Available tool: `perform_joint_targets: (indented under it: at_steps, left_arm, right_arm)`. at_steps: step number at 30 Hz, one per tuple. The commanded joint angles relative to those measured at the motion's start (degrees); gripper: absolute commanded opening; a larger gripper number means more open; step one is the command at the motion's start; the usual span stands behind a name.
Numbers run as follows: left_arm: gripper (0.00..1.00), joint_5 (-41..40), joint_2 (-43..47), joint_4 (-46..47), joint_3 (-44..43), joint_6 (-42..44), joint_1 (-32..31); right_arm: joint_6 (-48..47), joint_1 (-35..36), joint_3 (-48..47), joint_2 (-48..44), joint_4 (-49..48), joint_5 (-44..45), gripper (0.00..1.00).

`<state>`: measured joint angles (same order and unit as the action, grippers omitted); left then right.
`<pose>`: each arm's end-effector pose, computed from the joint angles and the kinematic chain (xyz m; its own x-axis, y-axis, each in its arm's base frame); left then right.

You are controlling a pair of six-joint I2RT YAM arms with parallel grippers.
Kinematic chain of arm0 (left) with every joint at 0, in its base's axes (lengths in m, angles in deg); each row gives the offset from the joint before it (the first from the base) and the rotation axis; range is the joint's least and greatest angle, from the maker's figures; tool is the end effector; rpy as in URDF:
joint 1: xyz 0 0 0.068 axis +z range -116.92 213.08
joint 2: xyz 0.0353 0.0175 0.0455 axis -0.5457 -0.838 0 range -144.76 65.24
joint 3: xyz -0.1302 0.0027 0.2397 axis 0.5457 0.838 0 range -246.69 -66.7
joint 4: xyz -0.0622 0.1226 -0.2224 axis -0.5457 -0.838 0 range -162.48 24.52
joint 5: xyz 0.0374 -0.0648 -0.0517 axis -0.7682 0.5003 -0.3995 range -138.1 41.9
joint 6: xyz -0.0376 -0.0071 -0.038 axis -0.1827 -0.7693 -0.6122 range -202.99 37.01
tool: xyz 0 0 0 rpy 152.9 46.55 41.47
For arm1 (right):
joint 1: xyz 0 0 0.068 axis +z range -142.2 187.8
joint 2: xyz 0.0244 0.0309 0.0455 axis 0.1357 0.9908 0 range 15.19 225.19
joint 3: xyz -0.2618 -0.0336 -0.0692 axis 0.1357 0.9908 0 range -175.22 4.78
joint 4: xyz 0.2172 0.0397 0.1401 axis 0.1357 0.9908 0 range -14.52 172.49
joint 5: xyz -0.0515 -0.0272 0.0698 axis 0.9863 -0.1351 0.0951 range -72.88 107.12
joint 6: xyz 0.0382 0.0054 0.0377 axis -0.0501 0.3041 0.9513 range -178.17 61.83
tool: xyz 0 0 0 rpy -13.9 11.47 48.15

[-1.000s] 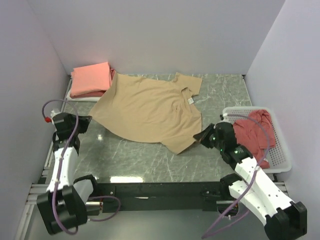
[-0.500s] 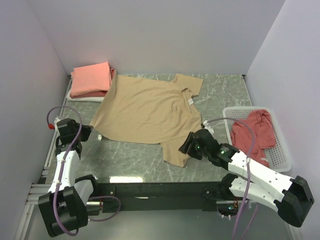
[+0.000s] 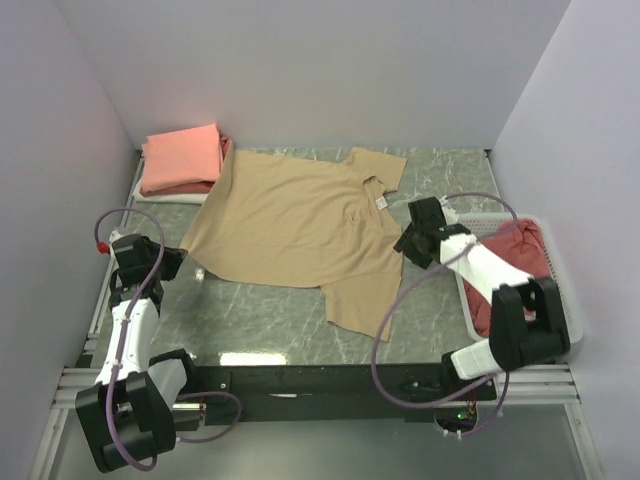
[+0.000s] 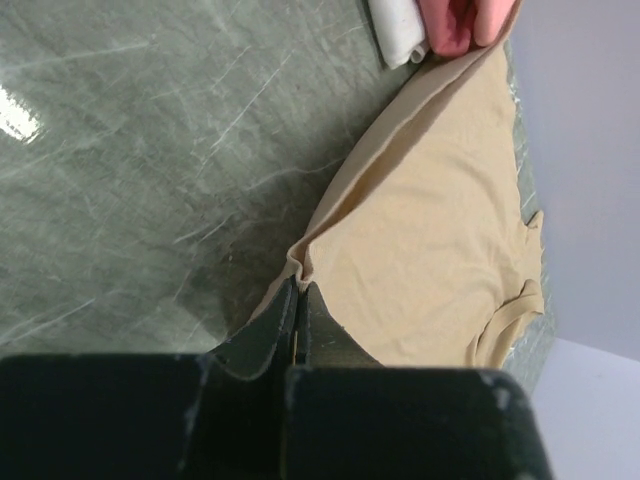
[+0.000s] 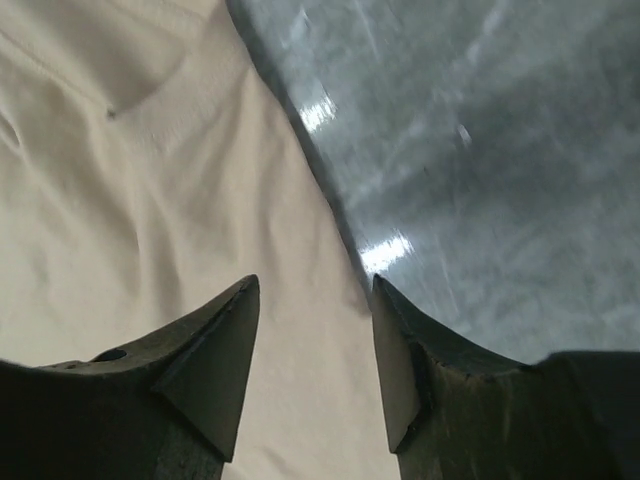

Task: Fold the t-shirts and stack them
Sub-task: Flatten the tshirt out

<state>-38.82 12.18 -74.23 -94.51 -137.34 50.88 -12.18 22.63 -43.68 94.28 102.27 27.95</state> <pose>0.1913 0.0555 0.2133 -0.1686 -0.8964 -0.4099 -0.5343 0.4326 -0.7262 0.2628 0.0627 0.2077 -0.6763 0.5517 -0.4880 0.4791 0.8328 0.2775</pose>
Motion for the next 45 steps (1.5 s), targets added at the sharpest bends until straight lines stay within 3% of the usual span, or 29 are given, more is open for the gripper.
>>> perform_joint_targets:
  at_steps: [1,12,25,29,30,32,45]
  left_arm:
    - [0.01,1.36,-0.12,0.14,-3.12,2.14,0.30]
    - [0.01,2.32,-0.64,-0.04,-3.65,2.32,0.30]
    - [0.01,2.94,-0.91,0.14,-3.74,2.23,0.22]
    - [0.01,3.20,-1.17,0.32,-3.48,2.23,0.22]
    - [0.01,3.29,-1.08,0.40,-3.48,2.14,0.22]
    - [0.01,3.38,-1.08,0.32,-3.56,2.14,0.22]
    - [0.01,3.46,-0.55,0.75,-1.81,1.79,0.22]
  right_arm:
    - [-2.67,-1.73,-6.18,5.27,-2.79,-1.59,0.56]
    - [-0.74,-2.00,-8.40,15.04,-4.54,-3.45,0.42]
    - [-1.00,-2.08,-5.32,16.88,-5.34,-3.71,0.40]
    - [-1.17,-2.08,-4.97,16.98,-5.60,-4.15,0.25]
    - [-1.17,-2.00,-4.71,16.71,-5.43,-4.24,0.12]
    - [-0.91,-2.00,-4.01,15.40,-5.43,-4.41,0.00]
    - [3.21,-2.79,14.34,-4.10,-4.64,-6.61,0.00]
